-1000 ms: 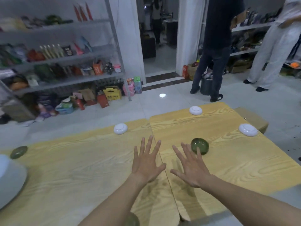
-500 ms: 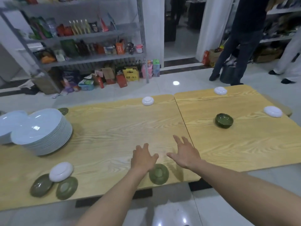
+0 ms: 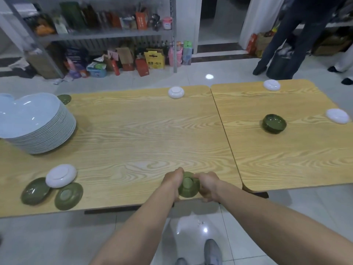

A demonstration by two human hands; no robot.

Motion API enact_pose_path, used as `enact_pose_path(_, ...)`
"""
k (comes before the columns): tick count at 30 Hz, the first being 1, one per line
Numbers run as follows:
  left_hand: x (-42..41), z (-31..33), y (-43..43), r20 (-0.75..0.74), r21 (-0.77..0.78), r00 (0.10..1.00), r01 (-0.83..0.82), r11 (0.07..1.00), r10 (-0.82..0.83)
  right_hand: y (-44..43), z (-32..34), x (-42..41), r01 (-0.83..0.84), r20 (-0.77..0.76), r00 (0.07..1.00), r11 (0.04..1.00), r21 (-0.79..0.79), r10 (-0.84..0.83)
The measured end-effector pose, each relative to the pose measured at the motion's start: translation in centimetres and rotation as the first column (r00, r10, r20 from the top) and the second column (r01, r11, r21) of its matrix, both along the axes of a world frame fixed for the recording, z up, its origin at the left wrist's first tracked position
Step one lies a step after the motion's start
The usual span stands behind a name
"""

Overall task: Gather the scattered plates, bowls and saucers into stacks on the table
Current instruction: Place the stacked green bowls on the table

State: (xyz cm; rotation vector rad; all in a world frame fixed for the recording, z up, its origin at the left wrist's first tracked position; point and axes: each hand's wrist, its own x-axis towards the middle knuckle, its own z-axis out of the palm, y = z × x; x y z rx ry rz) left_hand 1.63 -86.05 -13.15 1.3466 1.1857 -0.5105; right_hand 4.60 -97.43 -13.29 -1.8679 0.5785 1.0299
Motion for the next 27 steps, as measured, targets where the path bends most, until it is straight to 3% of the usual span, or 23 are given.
enact_pose_path(5,1.2,-2.5,-0.3,-0.049,0.046,0.999,0.023,0.999,-0.021,0.9,-0.5,0.2,0.028,-0.047,0.999,1.0,0.012,-0.028)
enact_pose_path(10,1.6,-2.5,-0.2,0.014,0.075,1.0,0.005,0.997,-0.006,1.2,-1.3,0.8,0.112,-0.053,0.993,0.992,0.049,-0.11)
enact_pose_path(14,2.3,-1.8,-1.0,0.089,0.274,0.99,0.082,0.958,-0.11,1.0,-1.5,1.3,0.286,0.058,0.955,0.956,0.068,-0.29)
enact_pose_path(18,3.9,0.7,-2.6,0.189,0.385,0.955,0.142,0.912,-0.228,-0.9,1.0,2.3,0.336,0.184,0.92,0.938,0.082,-0.346)
enact_pose_path(27,11.4,4.8,-10.7,0.49,0.274,0.829,0.149,0.95,-0.271,-9.8,5.1,9.1,0.421,0.349,0.813,0.885,0.201,-0.466)
